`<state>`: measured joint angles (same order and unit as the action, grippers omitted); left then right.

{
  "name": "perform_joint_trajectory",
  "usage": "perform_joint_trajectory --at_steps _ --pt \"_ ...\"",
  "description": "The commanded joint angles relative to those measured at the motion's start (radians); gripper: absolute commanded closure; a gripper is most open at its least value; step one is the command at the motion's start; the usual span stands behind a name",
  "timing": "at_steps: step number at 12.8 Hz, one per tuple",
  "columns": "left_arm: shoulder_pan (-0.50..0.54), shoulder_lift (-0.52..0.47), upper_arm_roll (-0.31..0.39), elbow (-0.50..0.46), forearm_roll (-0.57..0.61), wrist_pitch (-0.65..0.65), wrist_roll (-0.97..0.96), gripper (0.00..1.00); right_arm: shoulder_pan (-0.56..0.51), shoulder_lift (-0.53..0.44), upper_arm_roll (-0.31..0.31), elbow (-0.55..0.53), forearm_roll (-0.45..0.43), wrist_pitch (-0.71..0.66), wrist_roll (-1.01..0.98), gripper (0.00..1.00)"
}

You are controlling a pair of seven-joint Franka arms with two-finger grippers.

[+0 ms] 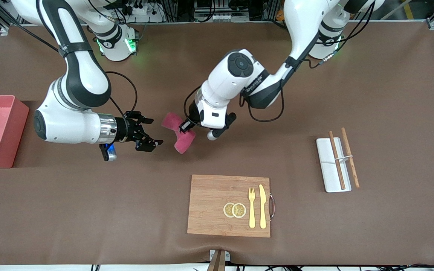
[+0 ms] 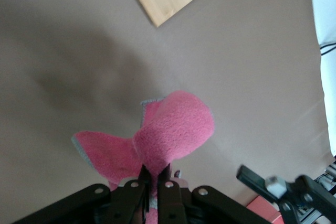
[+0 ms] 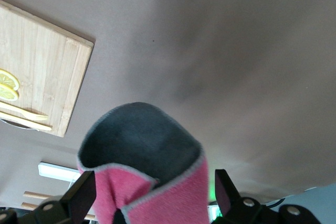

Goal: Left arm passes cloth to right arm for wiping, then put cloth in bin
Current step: 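Grasp the cloth with the right gripper beside the left gripper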

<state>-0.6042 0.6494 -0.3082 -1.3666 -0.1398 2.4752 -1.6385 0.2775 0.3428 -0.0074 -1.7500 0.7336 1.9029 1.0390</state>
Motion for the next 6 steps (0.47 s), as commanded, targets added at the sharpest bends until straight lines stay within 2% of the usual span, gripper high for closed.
perform_joint_trajectory --at_steps 1,6 --pt "-0.034 0.007 0.015 0.031 -0.009 0.007 -0.110 1.00 0.014 -0.030 -0.008 -0.063 0.029 0.024 0.015 0.00" --pt "-0.081 0.009 0.040 0.061 -0.009 0.008 -0.222 1.00 0.026 -0.027 -0.008 -0.071 0.029 -0.018 0.001 0.00"
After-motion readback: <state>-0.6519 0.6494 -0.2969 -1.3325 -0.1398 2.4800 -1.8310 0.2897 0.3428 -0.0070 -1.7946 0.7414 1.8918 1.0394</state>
